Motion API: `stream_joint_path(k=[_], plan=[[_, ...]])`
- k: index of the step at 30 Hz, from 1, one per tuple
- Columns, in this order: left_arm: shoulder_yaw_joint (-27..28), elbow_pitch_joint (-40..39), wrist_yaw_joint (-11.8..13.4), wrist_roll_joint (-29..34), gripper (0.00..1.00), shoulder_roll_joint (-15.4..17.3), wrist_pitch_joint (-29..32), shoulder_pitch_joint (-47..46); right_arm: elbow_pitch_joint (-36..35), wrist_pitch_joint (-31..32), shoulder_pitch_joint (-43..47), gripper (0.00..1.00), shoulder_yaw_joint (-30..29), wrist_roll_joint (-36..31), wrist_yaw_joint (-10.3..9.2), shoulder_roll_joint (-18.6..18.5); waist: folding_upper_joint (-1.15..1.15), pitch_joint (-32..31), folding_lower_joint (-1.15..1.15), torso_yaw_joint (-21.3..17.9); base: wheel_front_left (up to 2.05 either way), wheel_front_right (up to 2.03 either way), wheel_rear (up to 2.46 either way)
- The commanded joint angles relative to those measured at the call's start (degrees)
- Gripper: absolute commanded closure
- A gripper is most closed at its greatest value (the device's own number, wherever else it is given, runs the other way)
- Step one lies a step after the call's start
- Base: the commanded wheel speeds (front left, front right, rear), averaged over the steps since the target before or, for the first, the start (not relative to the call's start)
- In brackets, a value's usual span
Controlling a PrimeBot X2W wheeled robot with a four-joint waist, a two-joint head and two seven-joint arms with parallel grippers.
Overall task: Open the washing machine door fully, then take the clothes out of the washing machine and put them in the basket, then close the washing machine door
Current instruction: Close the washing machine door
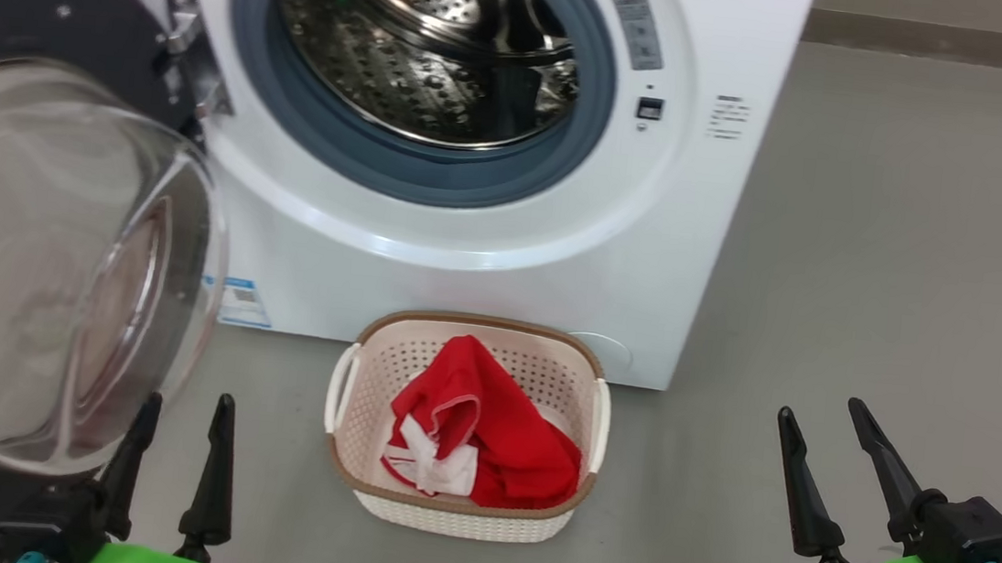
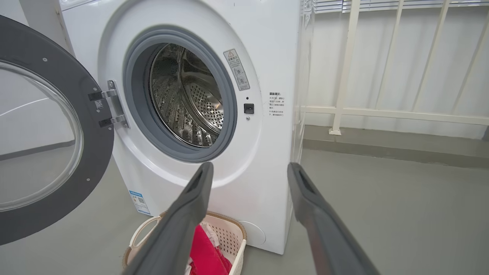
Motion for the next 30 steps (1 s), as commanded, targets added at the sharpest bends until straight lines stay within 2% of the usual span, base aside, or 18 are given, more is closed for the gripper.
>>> stream_joint_path(k=[1,19,30], plan=[[1.94,-1.61,0.65,0.32,0.0,0.62,-0.68,-1.09,-1.73,-0.37,-2.45,0.0,1.58,0.16,0.35,-0.78,0.0,-0.11,0.0,3.31,0.0,0.0,0.0],[2.16,-5.79,3.63,1.07,0.0,0.85,-0.17,0.67,-2.74,-0.37,-1.97,0.0,3.64,0.95,0.35,-0.56,0.0,-1.57,0.0,13.85,0.0,0.0,0.0],[2.54,-8.03,5.21,1.3,0.0,1.25,-0.11,1.7,-2.81,-0.37,-2.12,0.0,4.37,1.35,0.35,-0.64,0.0,-1.38,0.0,17.74,0.0,0.0,0.0]])
